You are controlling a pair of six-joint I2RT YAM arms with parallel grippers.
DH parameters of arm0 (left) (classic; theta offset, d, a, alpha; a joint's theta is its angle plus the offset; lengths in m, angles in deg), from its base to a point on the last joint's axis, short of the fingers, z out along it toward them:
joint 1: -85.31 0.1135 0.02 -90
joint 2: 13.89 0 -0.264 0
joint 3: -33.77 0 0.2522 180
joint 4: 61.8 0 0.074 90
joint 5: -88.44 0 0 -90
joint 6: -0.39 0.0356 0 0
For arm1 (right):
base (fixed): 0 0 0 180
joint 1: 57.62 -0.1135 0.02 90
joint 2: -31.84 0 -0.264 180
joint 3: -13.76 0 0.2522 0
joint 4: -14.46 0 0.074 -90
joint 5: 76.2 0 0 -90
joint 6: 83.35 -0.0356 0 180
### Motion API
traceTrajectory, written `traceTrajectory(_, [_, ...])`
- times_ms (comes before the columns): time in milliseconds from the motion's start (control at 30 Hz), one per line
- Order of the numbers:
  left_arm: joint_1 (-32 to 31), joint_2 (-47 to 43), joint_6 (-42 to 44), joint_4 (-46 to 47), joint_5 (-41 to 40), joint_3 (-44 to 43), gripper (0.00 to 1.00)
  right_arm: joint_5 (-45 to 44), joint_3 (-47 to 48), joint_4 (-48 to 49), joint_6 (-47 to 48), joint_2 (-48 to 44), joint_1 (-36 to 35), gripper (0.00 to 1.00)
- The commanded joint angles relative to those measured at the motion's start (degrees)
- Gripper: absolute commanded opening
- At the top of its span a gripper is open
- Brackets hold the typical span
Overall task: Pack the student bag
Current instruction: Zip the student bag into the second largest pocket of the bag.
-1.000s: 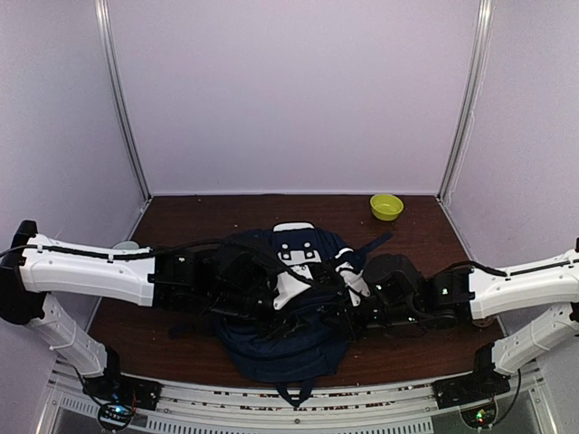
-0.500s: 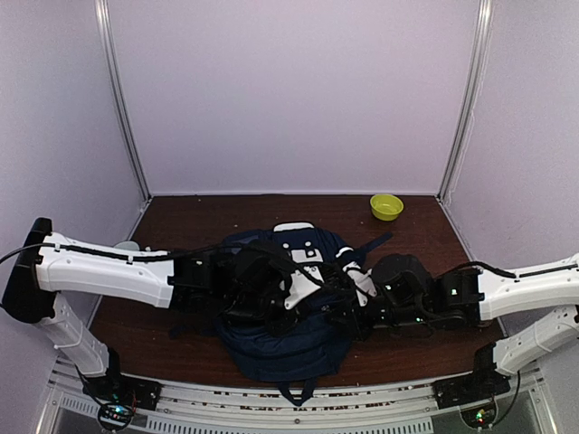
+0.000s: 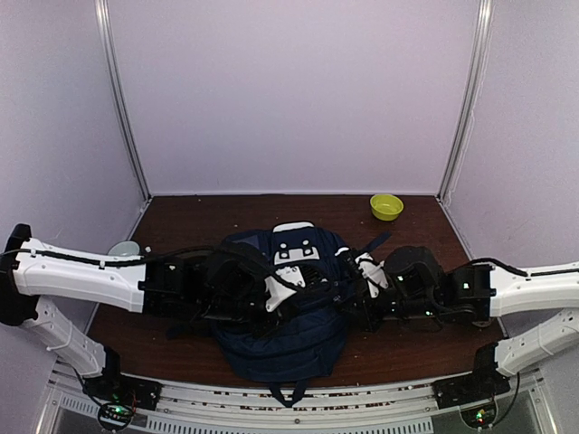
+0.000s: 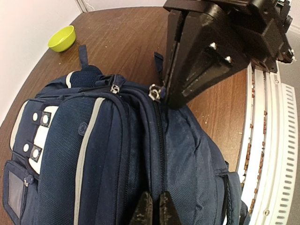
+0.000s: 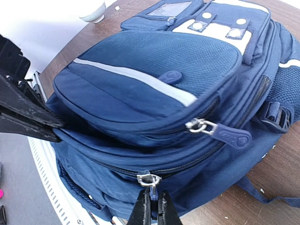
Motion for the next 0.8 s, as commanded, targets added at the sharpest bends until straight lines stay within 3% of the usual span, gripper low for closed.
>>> traceTrajectory(0, [0.20, -5.36, -0.98, -4.62, -1.12, 2.01, 0.00, -4.84, -0.21, -4.31, 0.35, 0.04, 2.84, 0.00])
traceTrajectory(767, [0.21, -14.27, -2.40, -6.89, -1.02, 5.63, 0.00, -5.58, 10.72, -8.17, 4.11, 13.25, 10.28, 0.00])
